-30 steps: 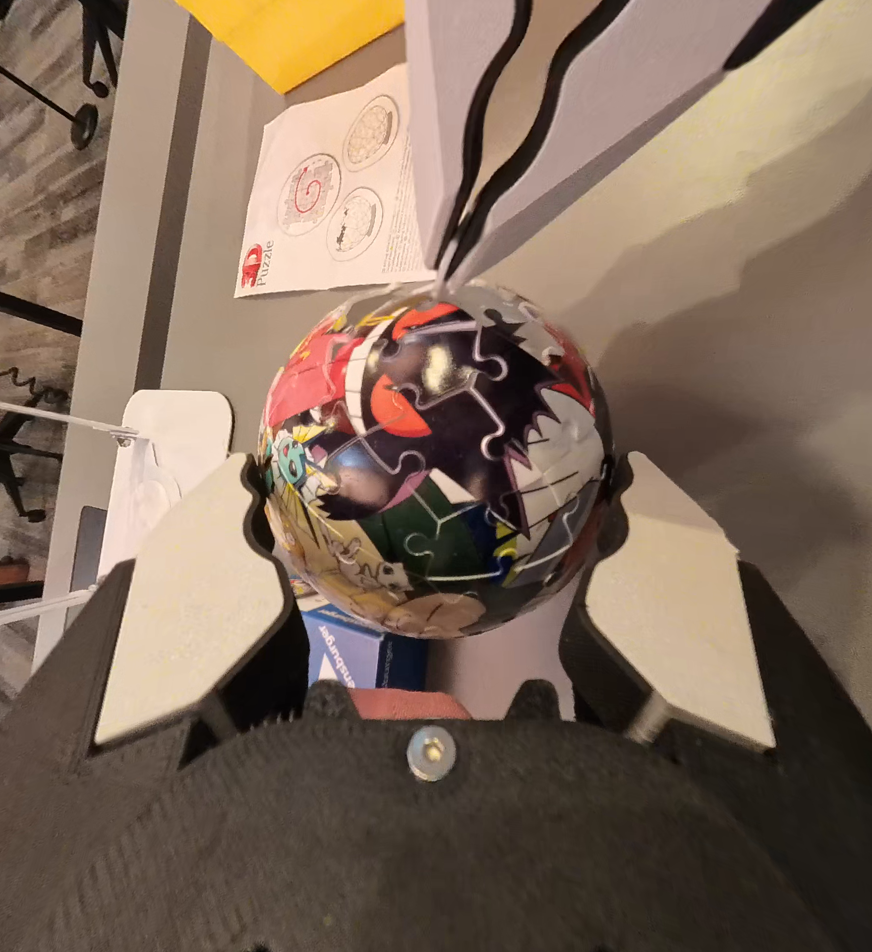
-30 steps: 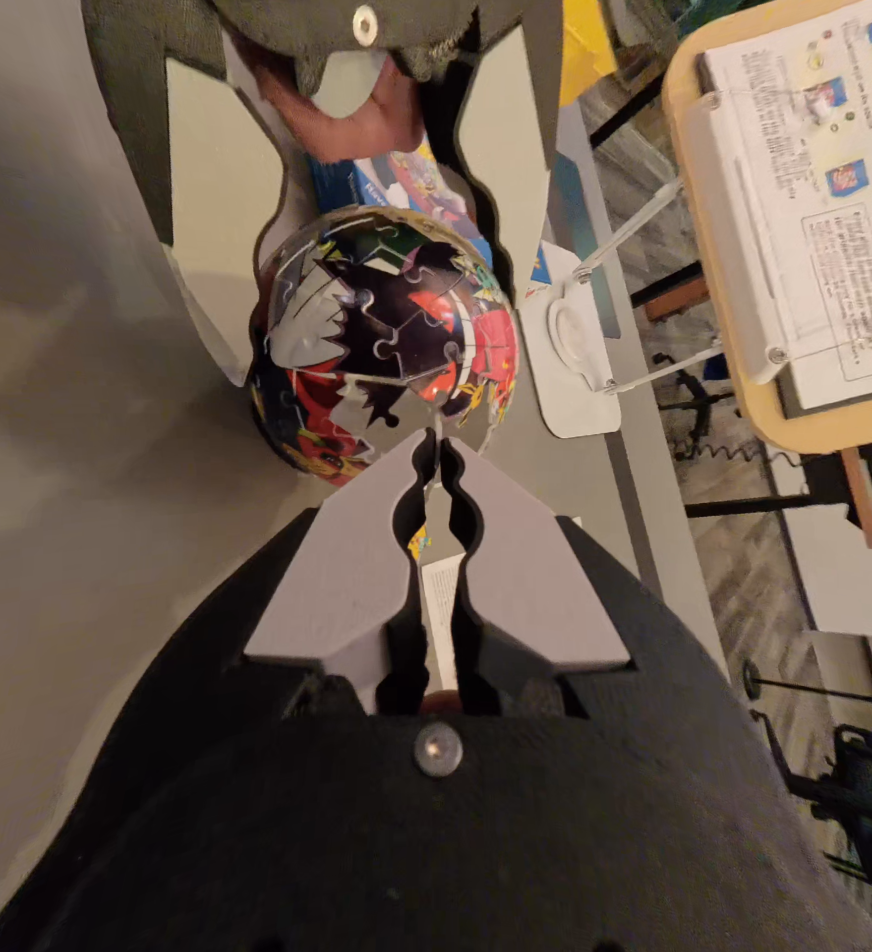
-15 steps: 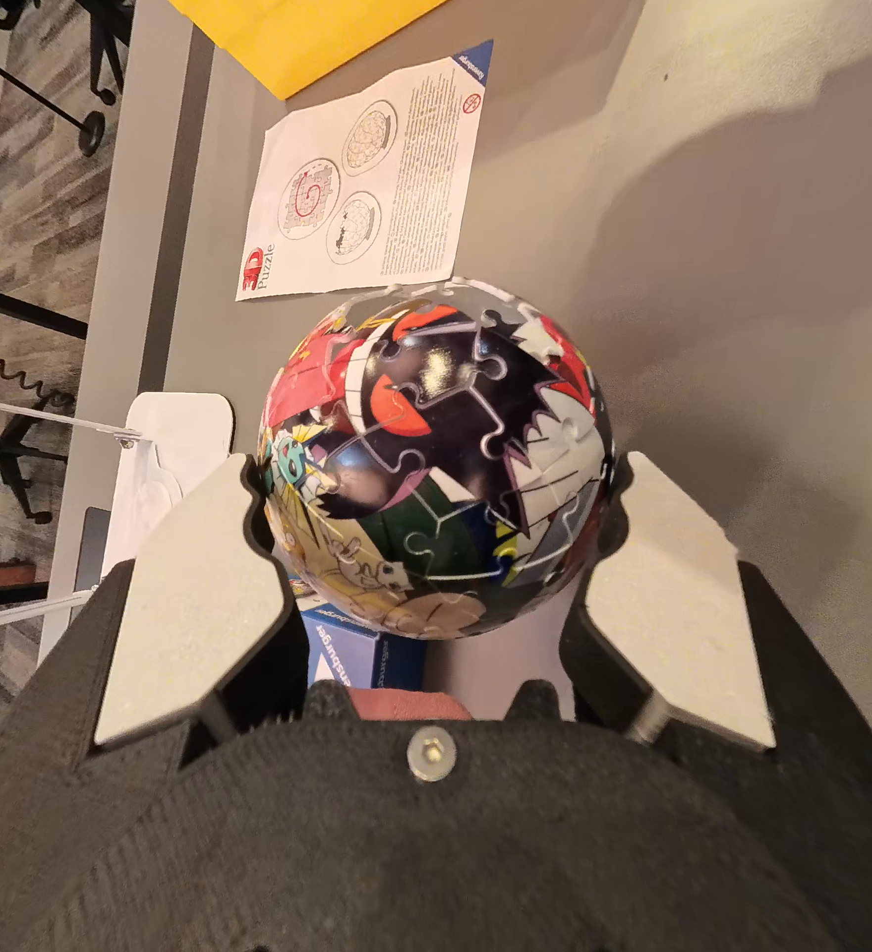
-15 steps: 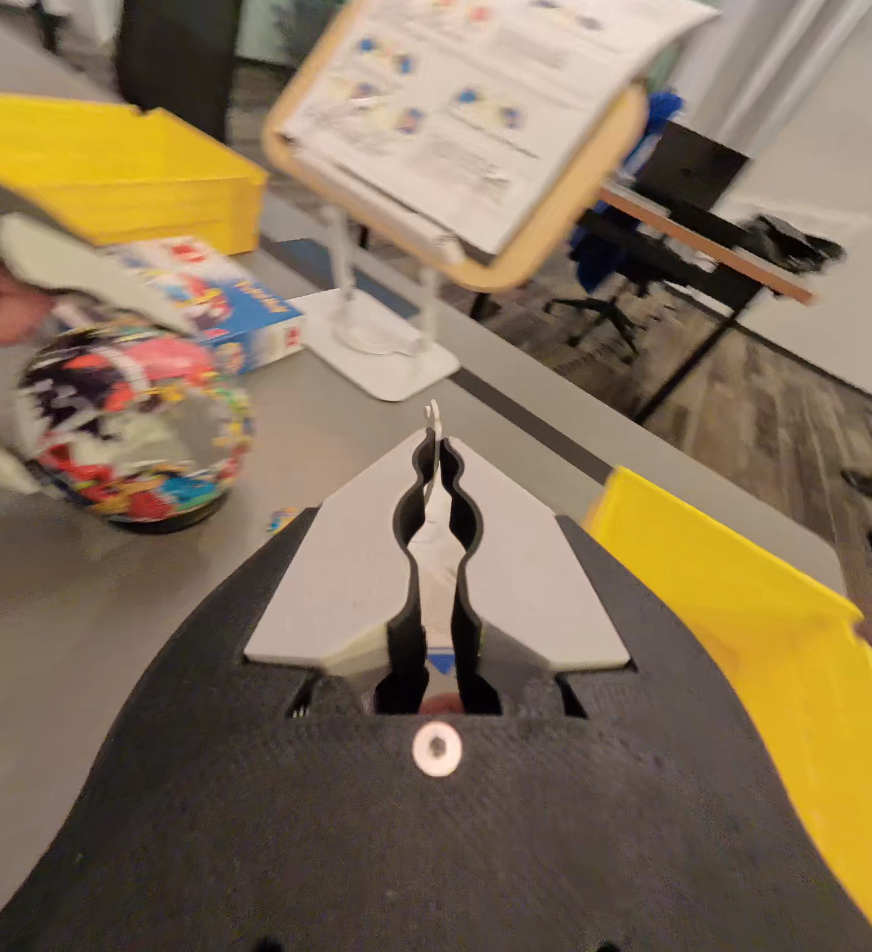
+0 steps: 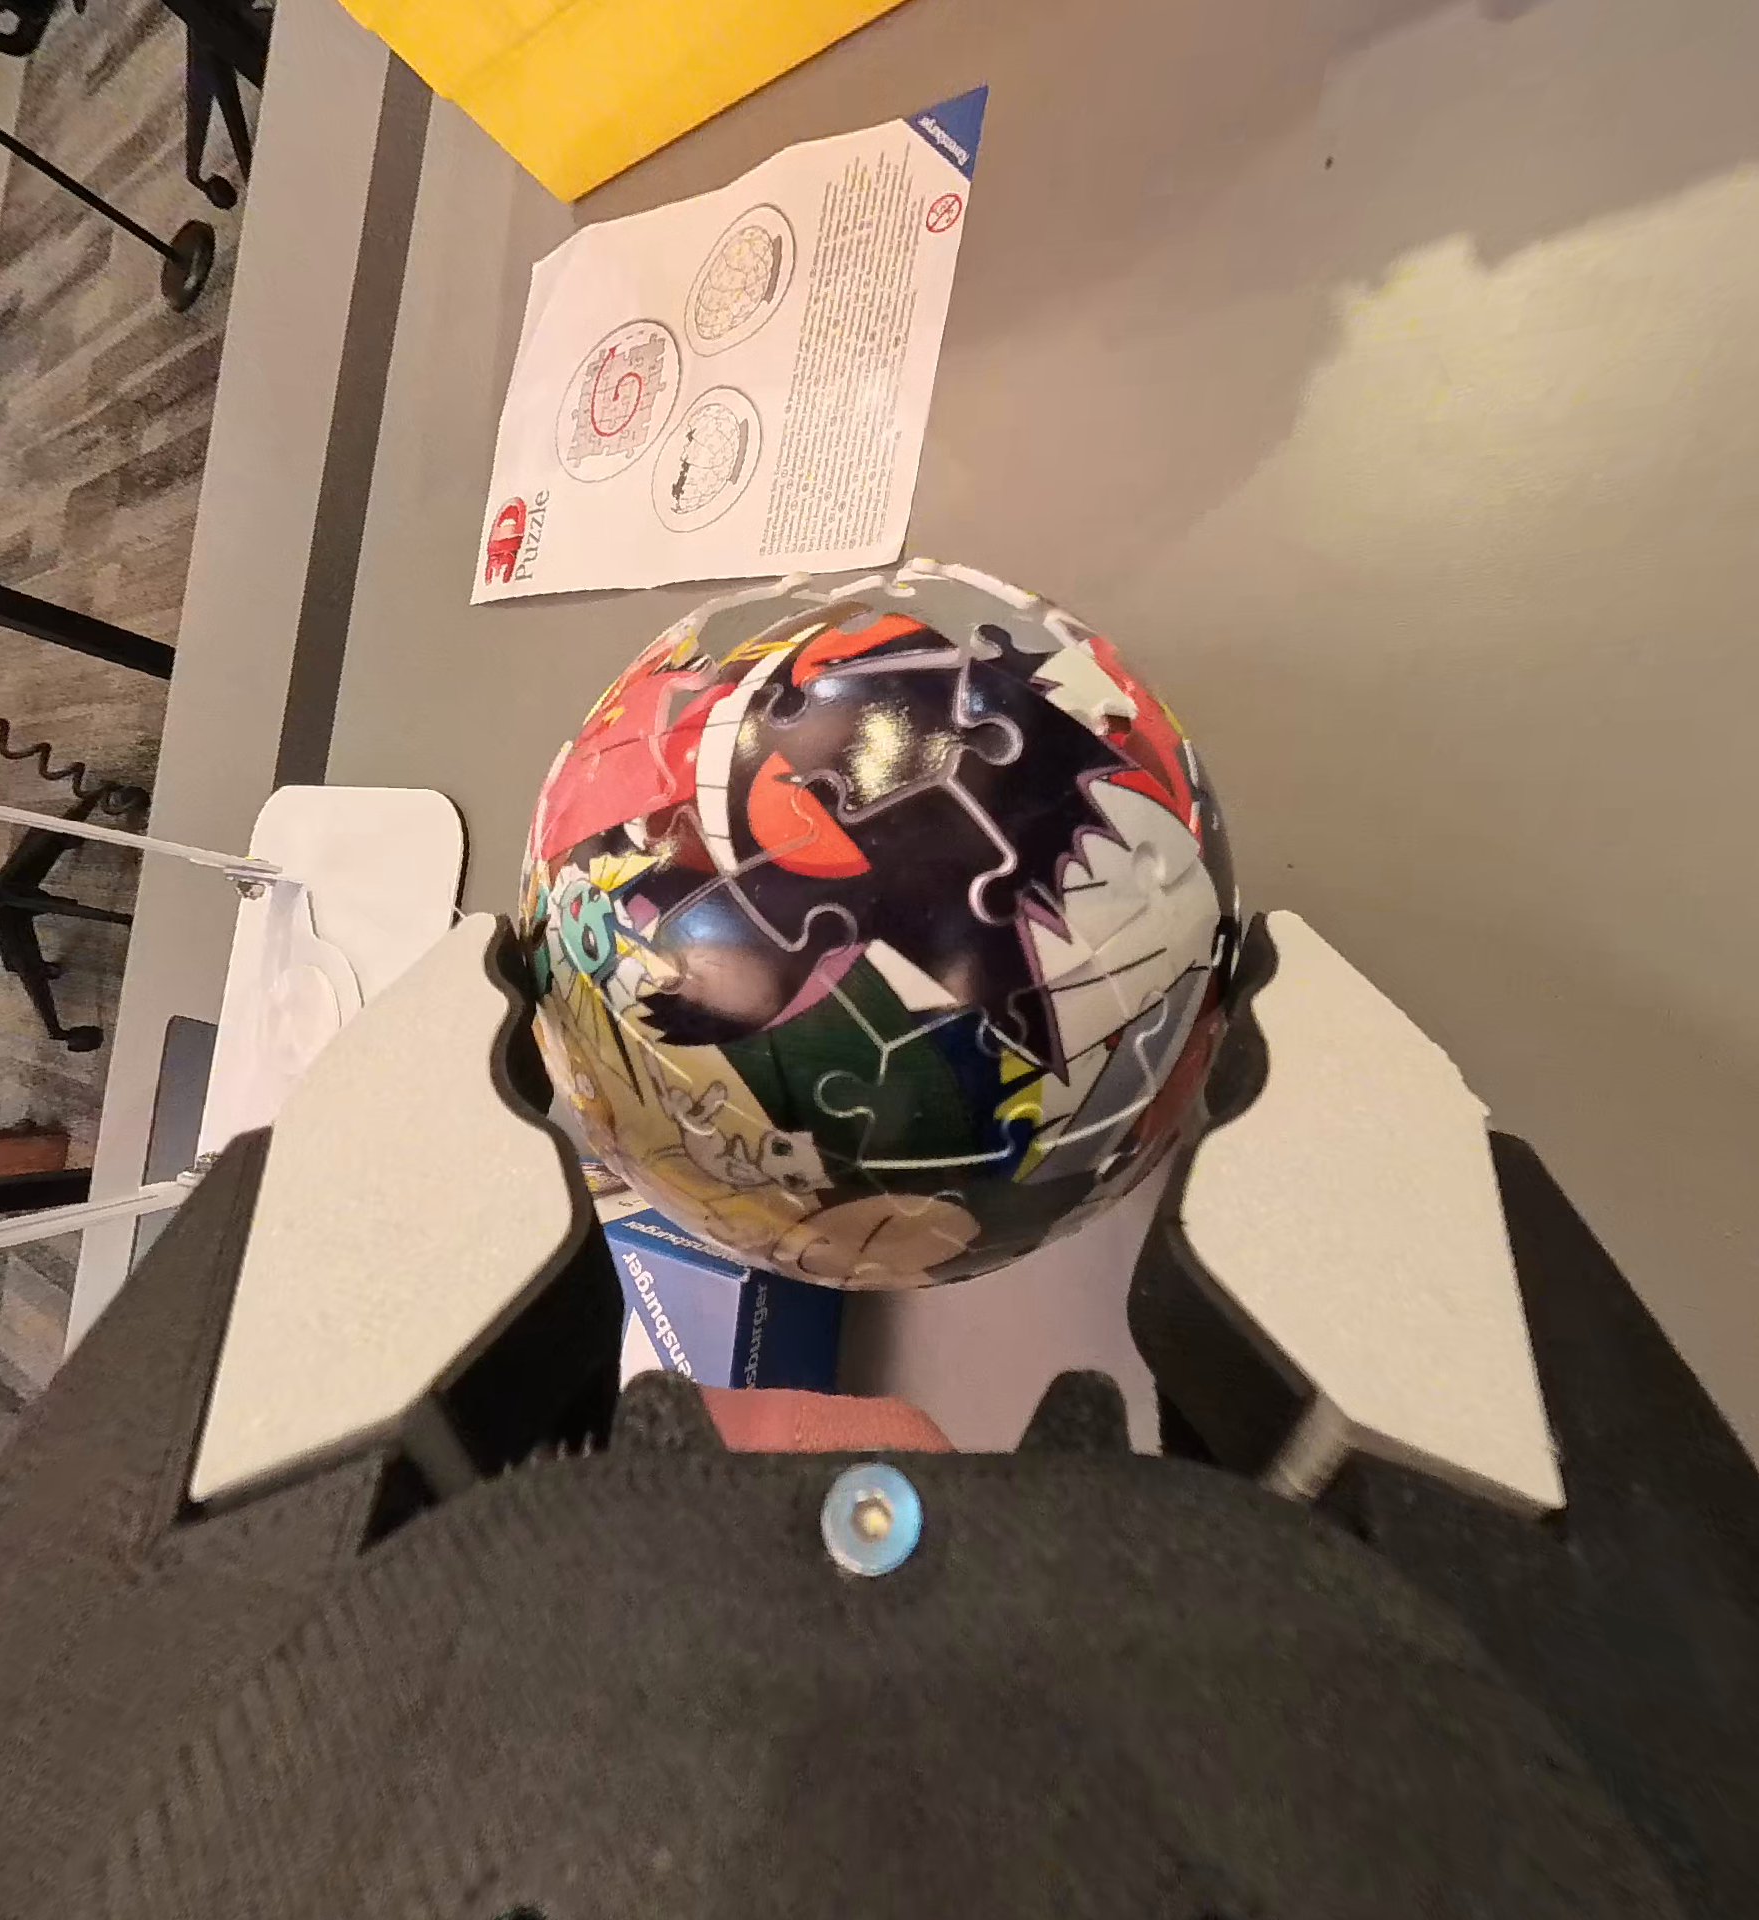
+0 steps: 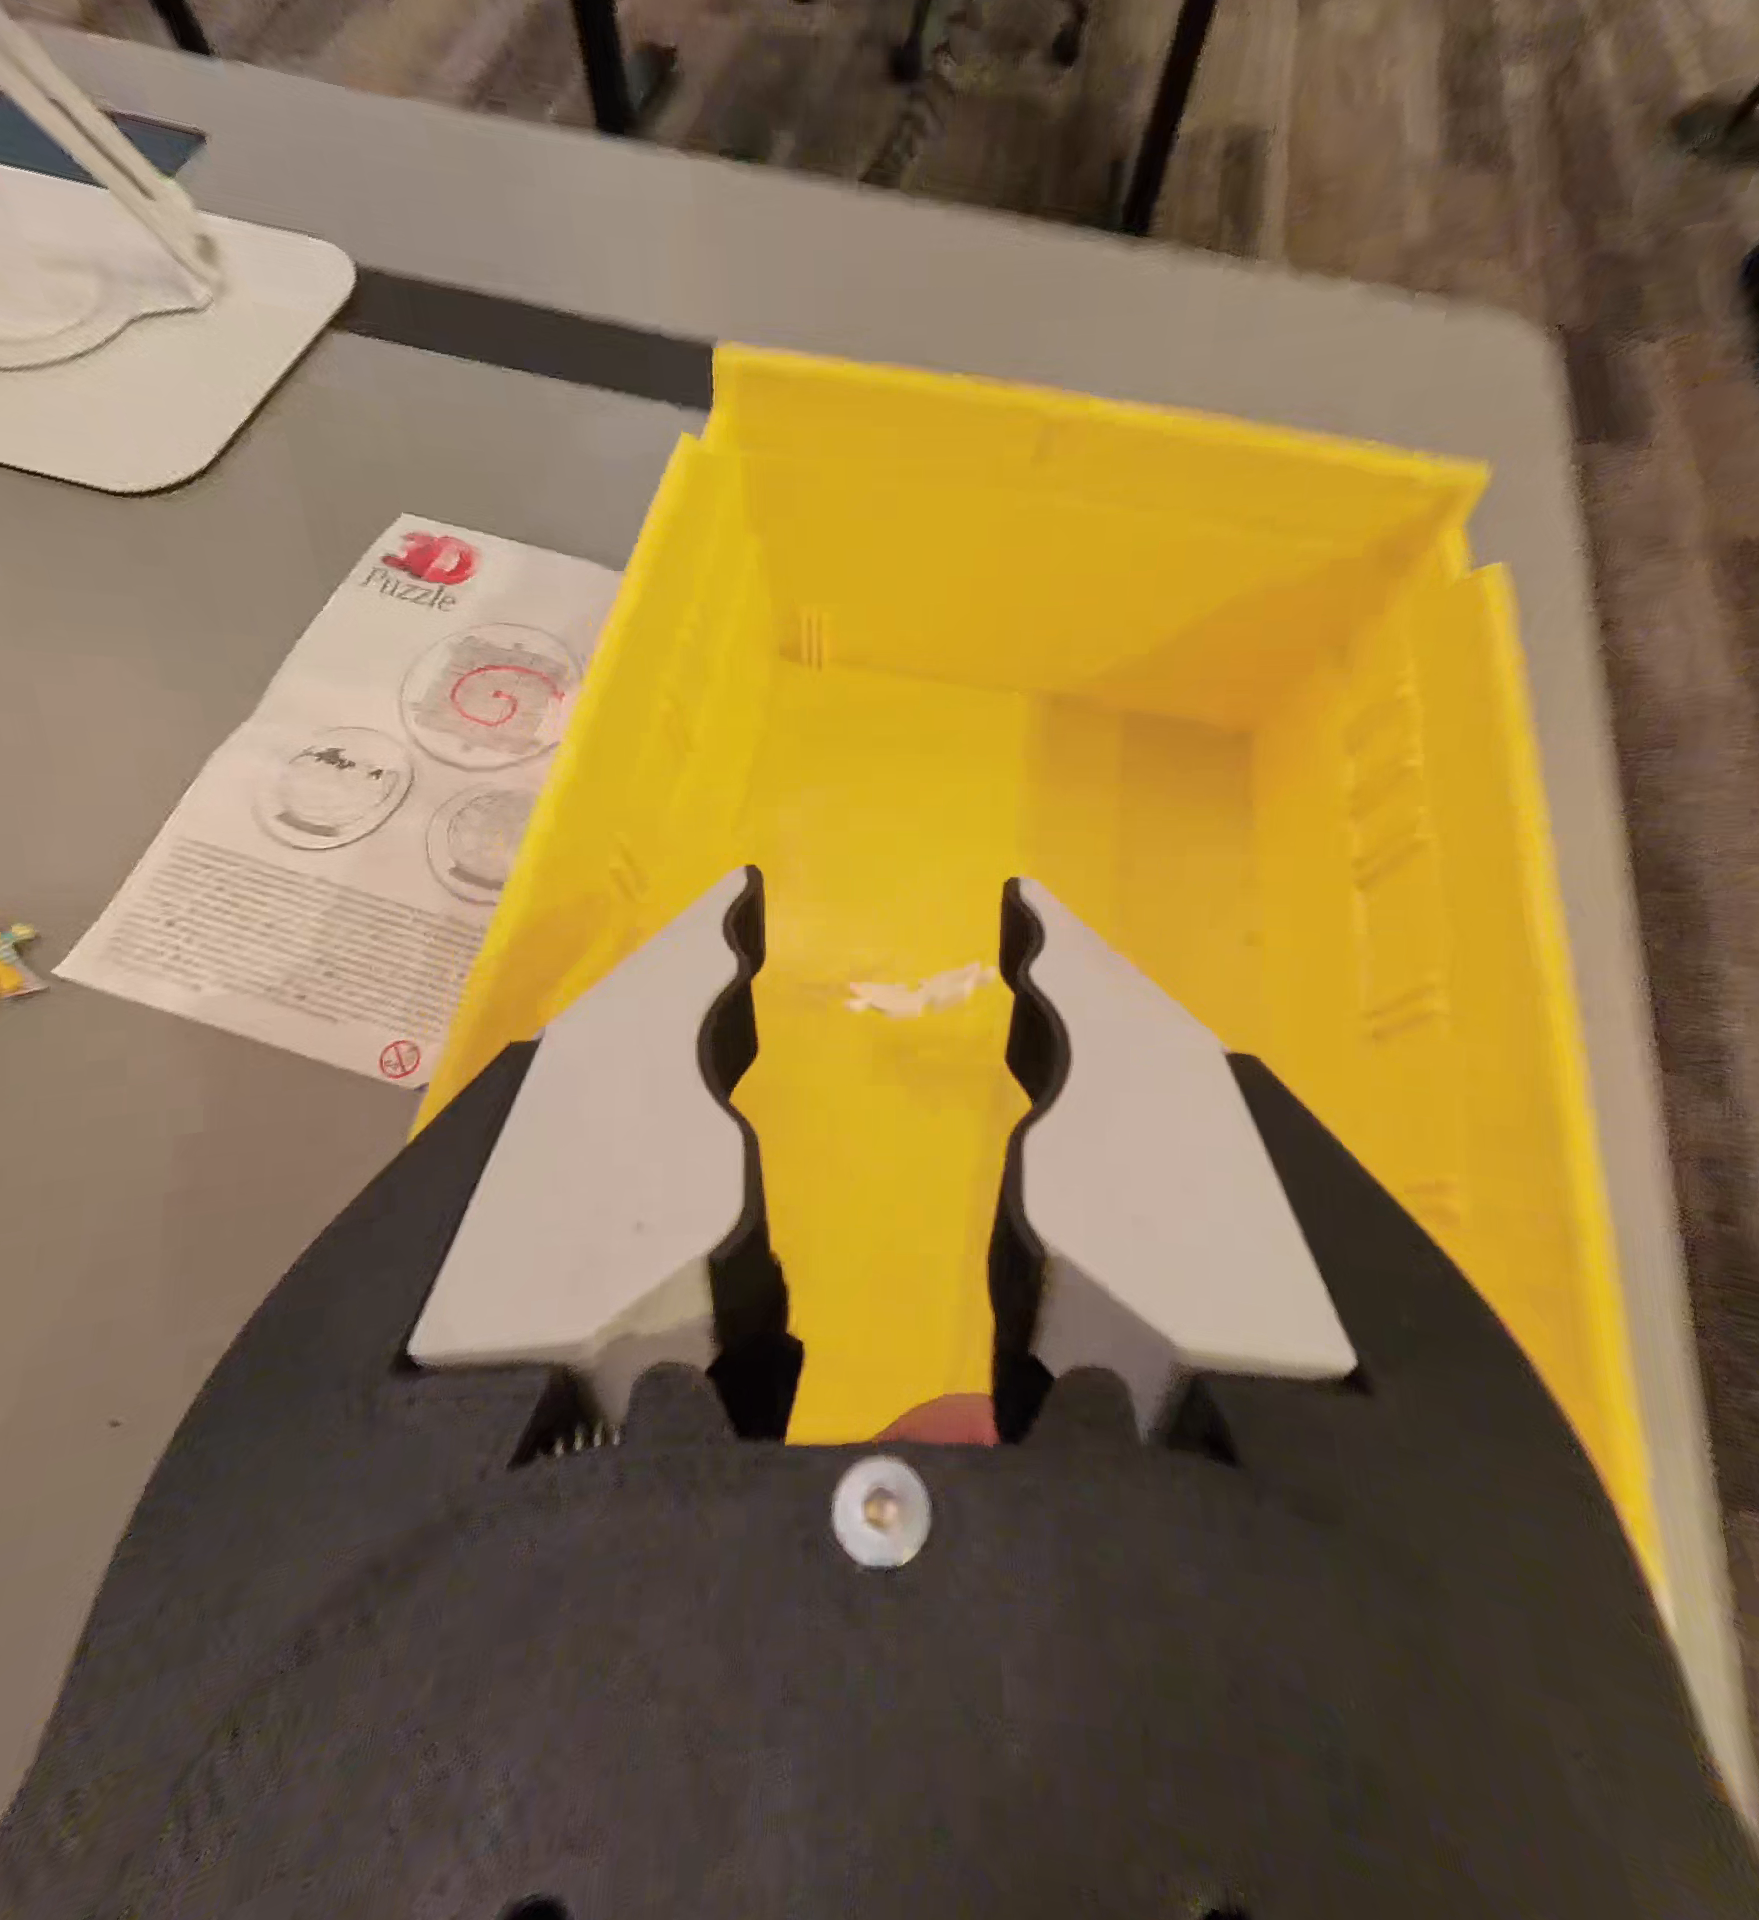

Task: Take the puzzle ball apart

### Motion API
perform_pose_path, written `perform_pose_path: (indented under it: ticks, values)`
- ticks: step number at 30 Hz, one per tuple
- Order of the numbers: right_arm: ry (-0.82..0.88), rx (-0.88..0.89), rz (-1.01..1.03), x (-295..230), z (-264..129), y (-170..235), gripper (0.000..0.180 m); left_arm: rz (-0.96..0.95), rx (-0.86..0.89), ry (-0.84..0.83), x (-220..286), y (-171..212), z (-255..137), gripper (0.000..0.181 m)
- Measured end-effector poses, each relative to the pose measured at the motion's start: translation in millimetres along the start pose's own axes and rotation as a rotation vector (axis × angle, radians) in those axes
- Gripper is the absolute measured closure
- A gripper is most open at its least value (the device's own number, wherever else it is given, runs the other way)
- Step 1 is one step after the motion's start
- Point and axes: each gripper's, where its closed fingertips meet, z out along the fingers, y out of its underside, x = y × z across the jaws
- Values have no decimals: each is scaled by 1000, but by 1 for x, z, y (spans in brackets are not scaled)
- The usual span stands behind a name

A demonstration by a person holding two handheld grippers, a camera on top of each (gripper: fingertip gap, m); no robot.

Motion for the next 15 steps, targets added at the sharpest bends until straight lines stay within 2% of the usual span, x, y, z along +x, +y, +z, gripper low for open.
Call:
perform_pose_path:
  ticks: [2, 5, 9, 12, 15]
  values:
    - [-17, 104, -118, -32, -25, -26, 139, -2, 2, 0, 0, 0, 0, 57]
    - [-168, 202, -303, -127, -53, -47, 136, -10, 3, 2, 0, -1, 1, 57]
    - [-410, 159, -422, -255, -43, -18, 136, -15, 4, -6, 0, -2, 2, 57]
    - [-487, 93, -444, -302, -21, 7, 136, -18, 3, -10, 1, -2, 1, 57]
    - [-484, 101, -377, -309, -10, 3, 146, -29, -8, -25, 0, 1, -1, 57]
